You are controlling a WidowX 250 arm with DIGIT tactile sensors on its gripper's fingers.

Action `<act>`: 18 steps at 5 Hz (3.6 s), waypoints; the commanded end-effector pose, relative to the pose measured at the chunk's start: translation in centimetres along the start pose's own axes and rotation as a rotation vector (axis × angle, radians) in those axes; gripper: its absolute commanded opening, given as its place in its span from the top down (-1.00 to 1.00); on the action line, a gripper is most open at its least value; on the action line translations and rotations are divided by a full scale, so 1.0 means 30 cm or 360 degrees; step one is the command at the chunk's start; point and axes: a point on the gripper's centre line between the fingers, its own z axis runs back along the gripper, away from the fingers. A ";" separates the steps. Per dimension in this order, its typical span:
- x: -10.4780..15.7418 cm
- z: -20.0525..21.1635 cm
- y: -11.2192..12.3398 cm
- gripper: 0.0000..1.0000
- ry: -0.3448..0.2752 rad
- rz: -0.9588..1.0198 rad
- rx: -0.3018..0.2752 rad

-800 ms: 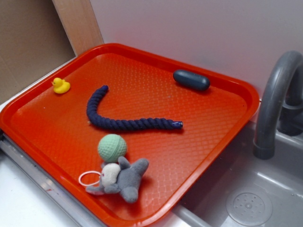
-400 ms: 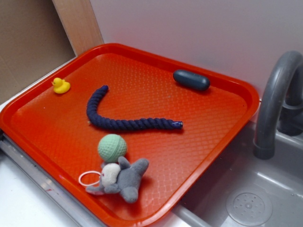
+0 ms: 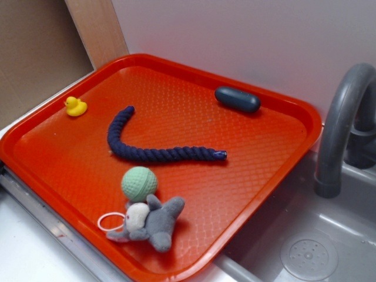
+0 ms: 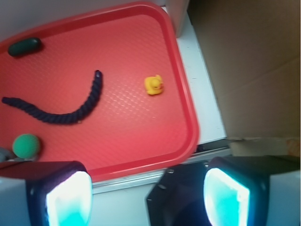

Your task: Grab the green ball.

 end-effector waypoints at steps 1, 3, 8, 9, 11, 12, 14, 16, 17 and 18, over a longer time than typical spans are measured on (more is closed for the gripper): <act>0.015 -0.005 -0.268 -1.00 0.0068 0.0245 -0.0235; 0.011 -0.149 -0.437 -1.00 0.0338 0.0397 -0.0273; -0.008 -0.505 -0.654 -1.00 0.0410 0.0236 -0.0139; -0.022 -0.554 -0.659 -1.00 0.0402 0.0207 -0.0074; -0.068 -0.641 -0.683 -1.00 0.0471 0.0148 0.0045; -0.066 -0.641 -0.678 1.00 0.0404 0.0143 0.0110; 0.057 -0.460 -0.512 1.00 0.0104 0.0166 -0.0135; 0.198 -0.287 -0.290 1.00 -0.0049 0.0014 -0.0244; 0.228 -0.182 -0.214 1.00 -0.0170 -0.0022 -0.0253; 0.239 -0.056 -0.130 1.00 -0.0322 0.0017 -0.0274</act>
